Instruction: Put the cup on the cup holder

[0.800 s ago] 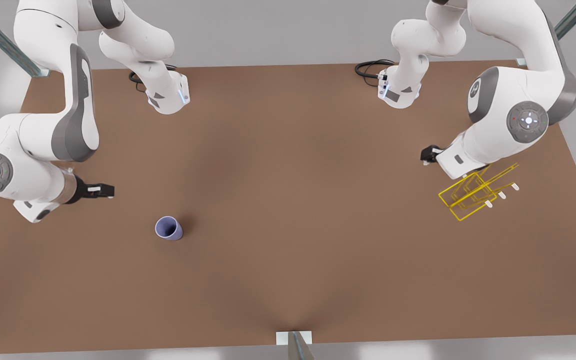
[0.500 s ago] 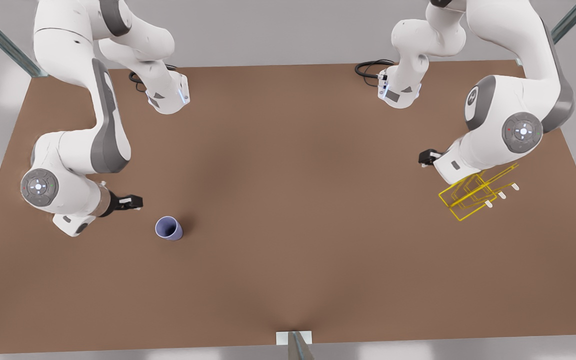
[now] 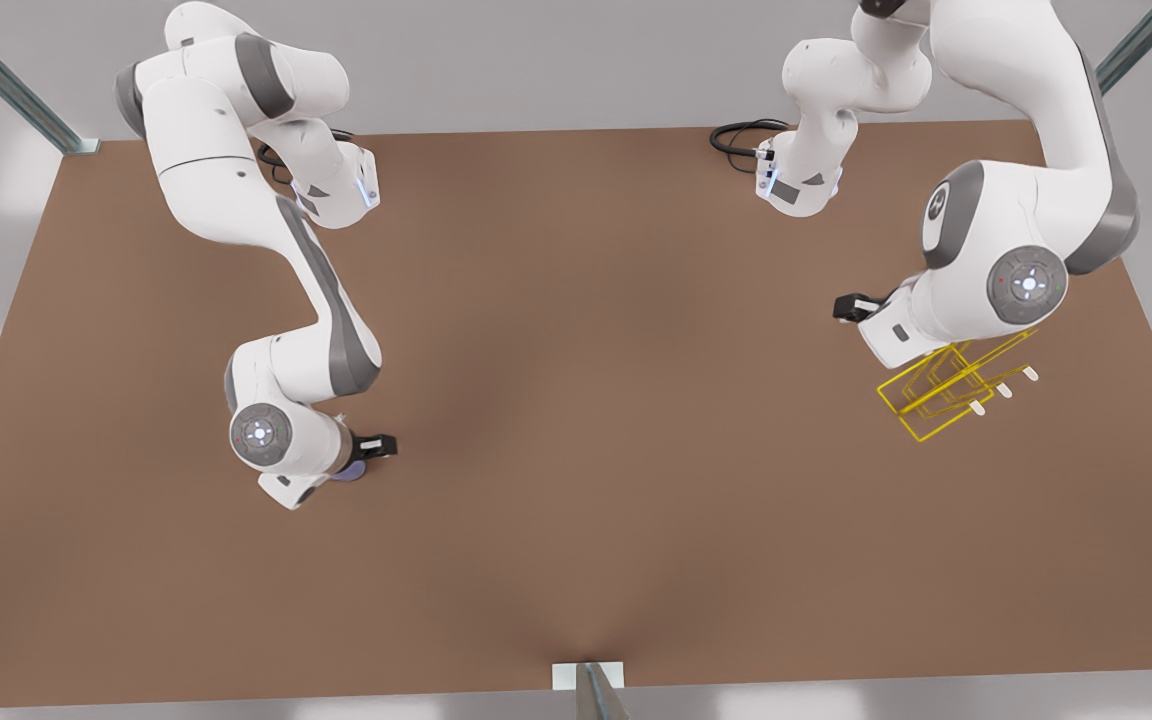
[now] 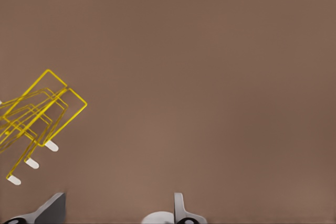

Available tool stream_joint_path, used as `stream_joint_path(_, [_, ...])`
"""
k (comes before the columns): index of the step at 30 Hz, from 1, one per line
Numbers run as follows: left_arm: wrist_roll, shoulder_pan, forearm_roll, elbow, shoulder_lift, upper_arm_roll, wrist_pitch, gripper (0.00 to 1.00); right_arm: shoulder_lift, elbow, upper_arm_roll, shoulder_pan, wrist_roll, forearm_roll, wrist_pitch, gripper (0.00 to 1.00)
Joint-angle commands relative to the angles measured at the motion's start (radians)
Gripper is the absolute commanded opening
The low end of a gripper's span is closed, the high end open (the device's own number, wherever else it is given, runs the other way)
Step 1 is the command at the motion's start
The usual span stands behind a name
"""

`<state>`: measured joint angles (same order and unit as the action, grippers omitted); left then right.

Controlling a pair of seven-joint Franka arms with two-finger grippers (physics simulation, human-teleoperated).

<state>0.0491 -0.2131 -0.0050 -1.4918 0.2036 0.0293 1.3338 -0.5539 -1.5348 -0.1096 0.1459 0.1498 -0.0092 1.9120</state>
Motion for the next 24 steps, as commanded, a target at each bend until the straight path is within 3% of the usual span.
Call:
stream_joint_path(1, [-0.008,0.000,0.002,0.001,-0.001,0.000,-0.022,1.00,0.012,-0.039,0.001,-0.006,0.183,-0.009,0.073,1.00])
stream_joint_path(6, [-0.009,0.000,0.000,0.001,0.000,-0.002,-0.031,1.00,0.005,-0.151,0.001,-0.017,0.166,-0.009,0.211,1.00])
stream_joint_path(19, [-0.008,-0.003,-0.001,0.002,-0.001,-0.005,-0.053,1.00,-0.012,-0.231,0.002,-0.037,0.116,-0.025,0.275,1.00])
stream_joint_path(20, [-0.006,-0.003,-0.003,0.002,-0.001,-0.005,-0.054,1.00,-0.014,-0.234,0.002,-0.037,0.117,-0.028,0.277,0.96])
stream_joint_path(21, [-0.008,-0.003,-0.004,0.002,0.000,-0.005,-0.056,1.00,-0.012,-0.229,0.002,-0.037,0.116,-0.029,0.274,0.67])
stream_joint_path(22, [-0.008,-0.003,-0.006,0.002,0.000,-0.005,-0.054,1.00,-0.012,-0.229,0.002,-0.037,0.116,-0.031,0.275,0.47])
stream_joint_path(24, [-0.008,-0.003,-0.004,0.002,0.002,-0.005,-0.054,1.00,-0.012,-0.228,0.002,-0.039,0.117,-0.031,0.275,0.32])
